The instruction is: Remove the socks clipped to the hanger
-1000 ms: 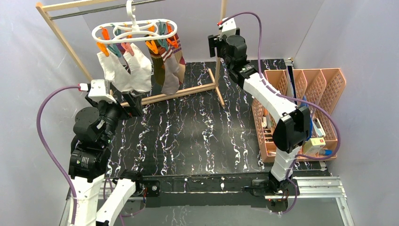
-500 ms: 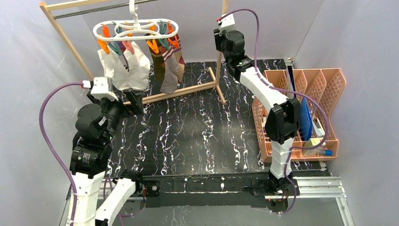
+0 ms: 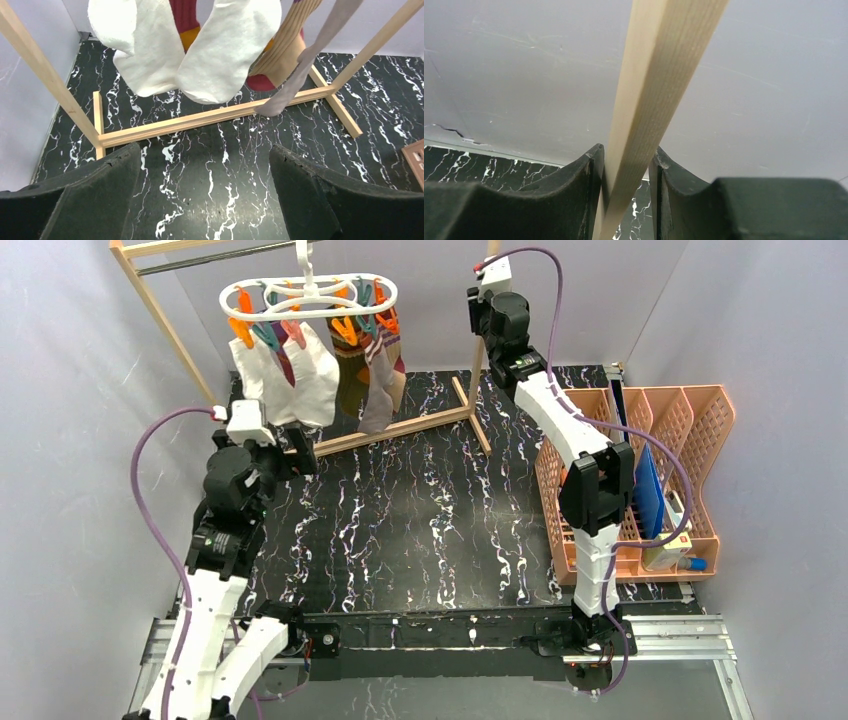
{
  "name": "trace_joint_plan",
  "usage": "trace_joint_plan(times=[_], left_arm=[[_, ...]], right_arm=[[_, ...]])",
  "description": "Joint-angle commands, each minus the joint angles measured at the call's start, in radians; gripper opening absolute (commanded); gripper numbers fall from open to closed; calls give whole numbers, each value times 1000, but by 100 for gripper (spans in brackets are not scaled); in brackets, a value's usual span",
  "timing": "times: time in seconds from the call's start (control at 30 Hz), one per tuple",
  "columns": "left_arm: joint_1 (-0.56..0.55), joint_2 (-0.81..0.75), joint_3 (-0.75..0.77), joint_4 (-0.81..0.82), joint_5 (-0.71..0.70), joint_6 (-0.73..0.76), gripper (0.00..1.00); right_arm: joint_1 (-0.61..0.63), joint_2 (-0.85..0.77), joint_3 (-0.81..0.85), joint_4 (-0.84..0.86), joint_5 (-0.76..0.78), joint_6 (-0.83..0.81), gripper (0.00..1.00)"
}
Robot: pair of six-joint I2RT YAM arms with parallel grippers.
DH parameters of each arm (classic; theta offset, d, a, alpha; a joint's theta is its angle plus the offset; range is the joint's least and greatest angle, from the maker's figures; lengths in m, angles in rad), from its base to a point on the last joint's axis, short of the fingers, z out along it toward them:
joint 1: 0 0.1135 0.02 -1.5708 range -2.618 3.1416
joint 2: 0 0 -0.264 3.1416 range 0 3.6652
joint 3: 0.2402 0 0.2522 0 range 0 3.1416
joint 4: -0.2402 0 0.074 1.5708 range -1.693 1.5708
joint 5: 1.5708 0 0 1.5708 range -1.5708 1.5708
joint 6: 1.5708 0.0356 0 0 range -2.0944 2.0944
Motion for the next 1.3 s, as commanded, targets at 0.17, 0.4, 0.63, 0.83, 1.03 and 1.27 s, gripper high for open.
trace_joint_plan(times=[0.17, 0.4, 0.63, 0.83, 1.03, 1.27], left_arm=[[3, 126, -157, 438, 104, 40, 97], [99, 249, -225, 698, 332, -64, 98], [140, 327, -284, 874, 347, -69, 97], [154, 422, -278, 983, 401, -125, 95], [163, 491, -252, 1032, 395, -126, 86], [168, 564, -245, 1125, 424, -153, 78]], right_arm=[[-22, -42, 6, 53, 20, 19, 46], [-21, -108, -83, 89, 5, 21, 46], [-22, -147, -155, 114, -8, 22, 46], [-23, -148, -172, 115, -11, 31, 46], [-23, -161, -193, 125, -9, 27, 46], [-23, -171, -220, 124, -9, 29, 46]])
